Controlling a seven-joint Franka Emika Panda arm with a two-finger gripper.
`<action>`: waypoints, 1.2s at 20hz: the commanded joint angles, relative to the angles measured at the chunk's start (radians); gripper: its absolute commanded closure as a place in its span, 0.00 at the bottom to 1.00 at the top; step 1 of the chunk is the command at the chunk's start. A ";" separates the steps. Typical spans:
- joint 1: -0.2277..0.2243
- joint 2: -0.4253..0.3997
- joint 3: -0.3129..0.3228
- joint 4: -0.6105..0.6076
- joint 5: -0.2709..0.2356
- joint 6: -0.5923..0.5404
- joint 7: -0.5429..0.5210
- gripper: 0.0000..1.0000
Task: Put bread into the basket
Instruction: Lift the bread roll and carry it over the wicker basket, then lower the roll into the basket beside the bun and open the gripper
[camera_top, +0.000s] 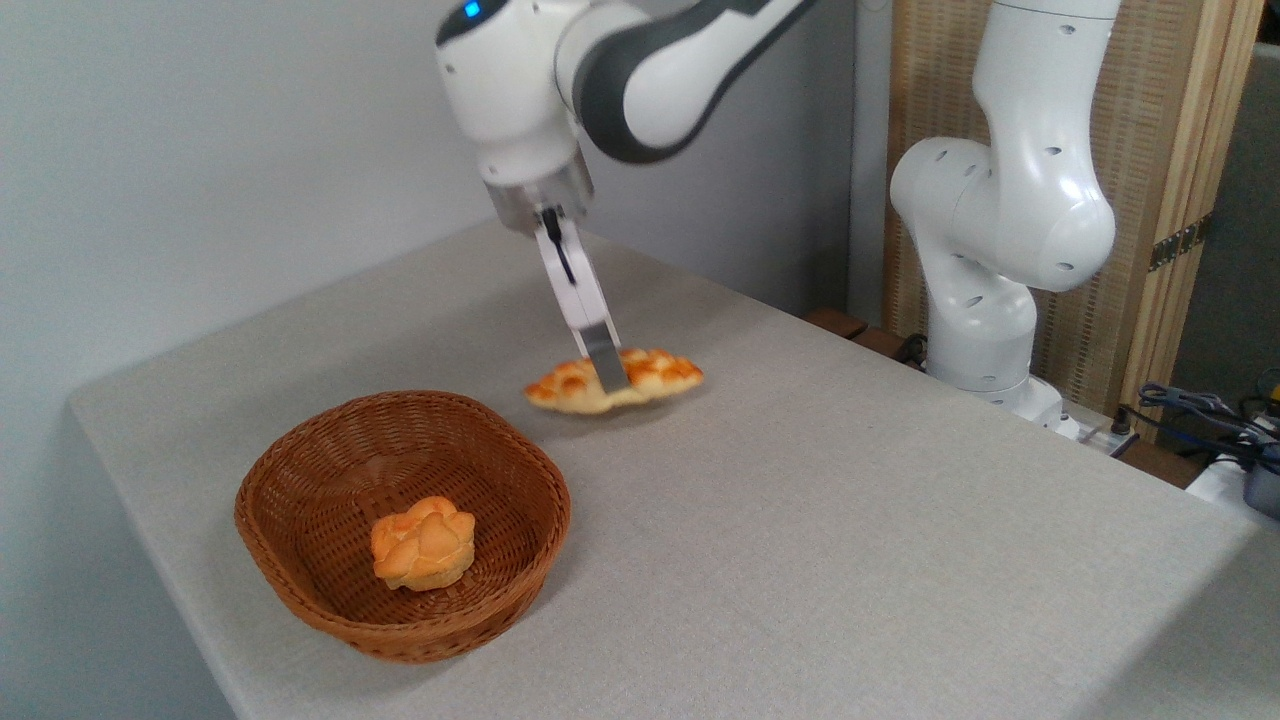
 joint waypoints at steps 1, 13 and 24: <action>0.005 0.025 0.066 0.128 -0.089 -0.046 -0.067 0.64; 0.005 0.249 0.125 0.290 -0.175 0.360 -0.203 0.52; 0.005 0.267 0.119 0.285 -0.158 0.417 -0.213 0.00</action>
